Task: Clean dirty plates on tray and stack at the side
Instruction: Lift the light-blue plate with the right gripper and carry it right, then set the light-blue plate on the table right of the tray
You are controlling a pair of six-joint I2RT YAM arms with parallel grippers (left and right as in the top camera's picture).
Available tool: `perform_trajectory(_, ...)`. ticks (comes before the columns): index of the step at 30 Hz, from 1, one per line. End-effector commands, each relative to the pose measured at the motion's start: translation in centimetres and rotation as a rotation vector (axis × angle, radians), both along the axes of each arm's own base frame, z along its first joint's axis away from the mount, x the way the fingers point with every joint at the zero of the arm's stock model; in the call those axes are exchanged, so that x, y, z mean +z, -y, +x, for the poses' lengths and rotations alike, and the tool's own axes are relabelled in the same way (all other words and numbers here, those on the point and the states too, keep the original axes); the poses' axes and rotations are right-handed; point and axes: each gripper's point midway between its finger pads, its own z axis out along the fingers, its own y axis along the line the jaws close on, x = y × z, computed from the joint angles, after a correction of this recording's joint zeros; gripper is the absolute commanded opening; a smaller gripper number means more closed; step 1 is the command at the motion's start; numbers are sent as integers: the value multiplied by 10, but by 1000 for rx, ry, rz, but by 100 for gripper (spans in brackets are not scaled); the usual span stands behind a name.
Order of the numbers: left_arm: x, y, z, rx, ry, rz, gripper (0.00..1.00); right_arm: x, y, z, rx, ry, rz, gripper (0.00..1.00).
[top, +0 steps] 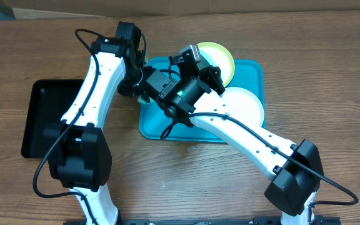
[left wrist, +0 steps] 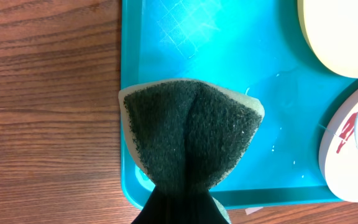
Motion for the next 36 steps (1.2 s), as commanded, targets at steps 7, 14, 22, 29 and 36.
perform_trajectory(7, 12, 5, 1, -30, 31, -22, 4, -10, -2, -2, -81, -60, 330, 4)
perform_trajectory(14, 12, 6, -1, -35, 27, -21, 4, -38, 35, 16, -246, -206, 616, 4)
perform_trajectory(22, 12, 6, 0, -35, 28, -21, 4, -50, 120, 45, -417, -341, 973, 4)
perform_trajectory(29, 12, 6, -1, -35, 27, -20, 4, -49, 208, 57, -532, -331, 1250, 4)
perform_trajectory(36, 12, 6, -1, -35, 27, -21, 4, -72, 324, 39, -788, -190, 1215, 4)
